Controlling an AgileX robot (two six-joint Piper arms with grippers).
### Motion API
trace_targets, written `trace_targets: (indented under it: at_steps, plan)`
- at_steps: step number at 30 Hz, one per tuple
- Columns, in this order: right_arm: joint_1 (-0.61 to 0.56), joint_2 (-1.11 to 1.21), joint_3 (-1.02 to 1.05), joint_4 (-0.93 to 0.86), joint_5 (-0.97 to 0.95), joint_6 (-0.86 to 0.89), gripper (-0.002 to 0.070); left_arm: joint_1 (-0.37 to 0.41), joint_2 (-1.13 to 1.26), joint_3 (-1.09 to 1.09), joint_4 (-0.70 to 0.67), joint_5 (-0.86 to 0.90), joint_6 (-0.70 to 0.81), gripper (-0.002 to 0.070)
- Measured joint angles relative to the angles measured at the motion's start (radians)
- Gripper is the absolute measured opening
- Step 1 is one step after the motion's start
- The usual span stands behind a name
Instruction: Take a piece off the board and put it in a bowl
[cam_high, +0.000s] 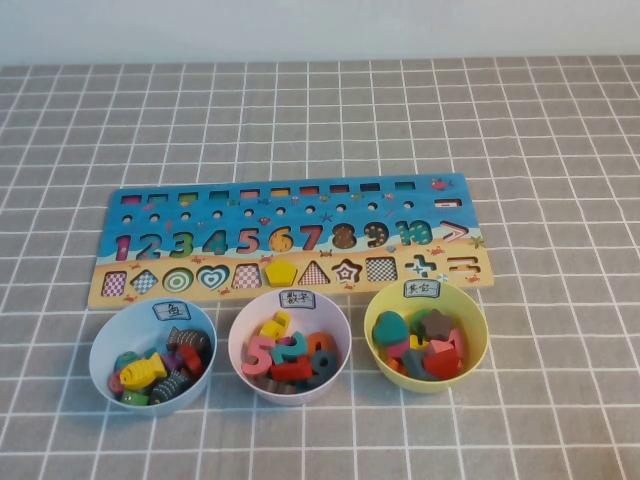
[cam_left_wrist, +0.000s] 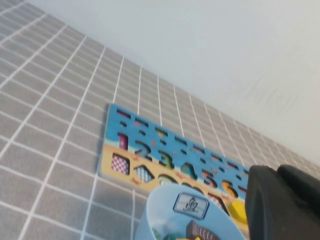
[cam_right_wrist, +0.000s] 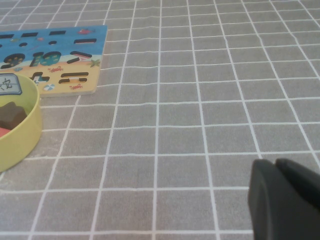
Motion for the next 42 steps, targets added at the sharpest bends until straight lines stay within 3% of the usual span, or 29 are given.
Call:
trace_targets:
  at_steps: [6, 10, 17, 30, 42]
  plan:
    - [0.0, 0.0, 0.0, 0.0, 0.0, 0.0, -0.0017, 0.0, 0.0, 0.0, -0.017, -0.061, 0.035, -0.0002]
    - [0.0, 0.0, 0.0, 0.0, 0.0, 0.0, -0.0017, 0.0, 0.047, -0.081, -0.017, 0.004, 0.035, -0.0002]
    - [0.0, 0.0, 0.0, 0.0, 0.0, 0.0, -0.0017, 0.0, 0.439, -0.413, 0.051, 0.303, 0.045, -0.0002]
    - [0.0, 0.0, 0.0, 0.0, 0.0, 0.0, -0.0017, -0.002, 1.206, -1.056, 0.08, 0.747, 0.319, -0.0002]
    - [0.0, 0.0, 0.0, 0.0, 0.0, 0.0, -0.0017, -0.225, 1.684, -1.529, 0.215, 0.974, 0.411, -0.0002]
